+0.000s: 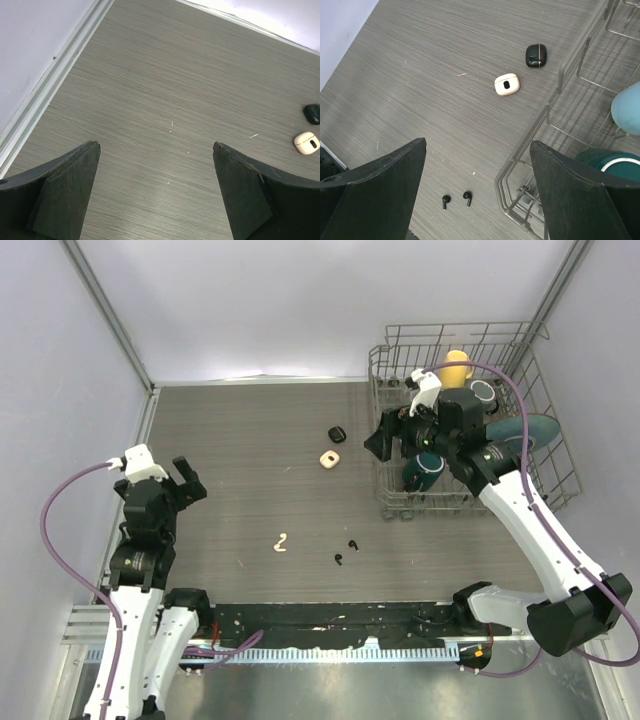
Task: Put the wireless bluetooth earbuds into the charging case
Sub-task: Pick up the charging case at the center of the board.
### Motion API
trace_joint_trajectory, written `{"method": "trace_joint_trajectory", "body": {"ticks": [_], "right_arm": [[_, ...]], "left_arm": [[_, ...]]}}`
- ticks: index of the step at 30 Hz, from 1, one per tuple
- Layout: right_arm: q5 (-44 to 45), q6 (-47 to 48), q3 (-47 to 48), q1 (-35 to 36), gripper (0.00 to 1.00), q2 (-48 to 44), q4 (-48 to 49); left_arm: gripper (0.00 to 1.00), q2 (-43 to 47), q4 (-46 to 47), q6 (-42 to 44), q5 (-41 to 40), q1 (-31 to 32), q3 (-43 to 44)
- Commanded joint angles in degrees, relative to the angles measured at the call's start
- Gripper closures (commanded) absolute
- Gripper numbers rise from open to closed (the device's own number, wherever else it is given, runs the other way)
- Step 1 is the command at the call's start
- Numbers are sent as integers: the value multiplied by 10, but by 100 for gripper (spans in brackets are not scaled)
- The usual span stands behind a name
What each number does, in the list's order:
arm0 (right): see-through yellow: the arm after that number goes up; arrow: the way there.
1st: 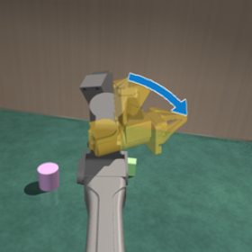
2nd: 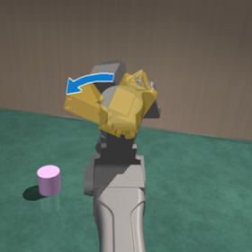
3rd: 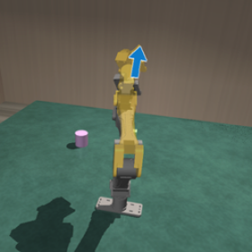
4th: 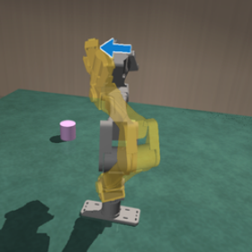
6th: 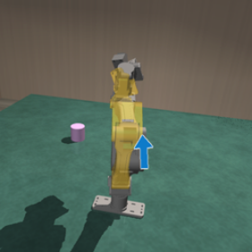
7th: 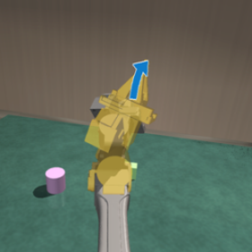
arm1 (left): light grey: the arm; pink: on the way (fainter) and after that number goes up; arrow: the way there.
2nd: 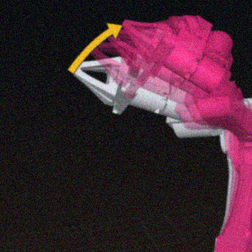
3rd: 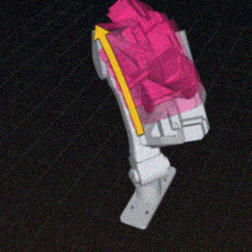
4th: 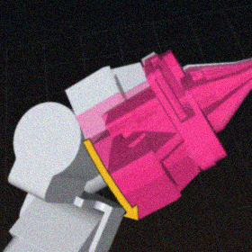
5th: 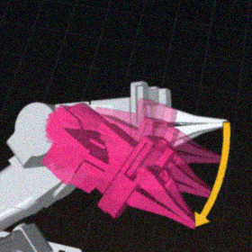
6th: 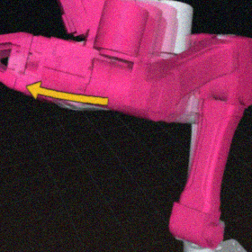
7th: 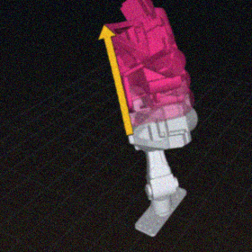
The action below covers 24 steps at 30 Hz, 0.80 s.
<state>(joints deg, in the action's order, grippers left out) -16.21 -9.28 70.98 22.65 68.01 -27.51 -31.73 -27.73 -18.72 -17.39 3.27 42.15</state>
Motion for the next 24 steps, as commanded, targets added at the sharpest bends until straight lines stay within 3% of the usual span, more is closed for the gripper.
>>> {"method": "trace_joint_trajectory", "body": {"ticks": [1,14,24], "right_arm": [[-8,52,47,1,11,15,-27],[6,87,92,49,21,89,-18],[127,59,160,86,26,221,-37]], "left_arm": [[0,-14,7,23,-5,0,-3],[0,-17,6,28,20,0,-5],[0,-44,-1,30,42,0,-1]]}}
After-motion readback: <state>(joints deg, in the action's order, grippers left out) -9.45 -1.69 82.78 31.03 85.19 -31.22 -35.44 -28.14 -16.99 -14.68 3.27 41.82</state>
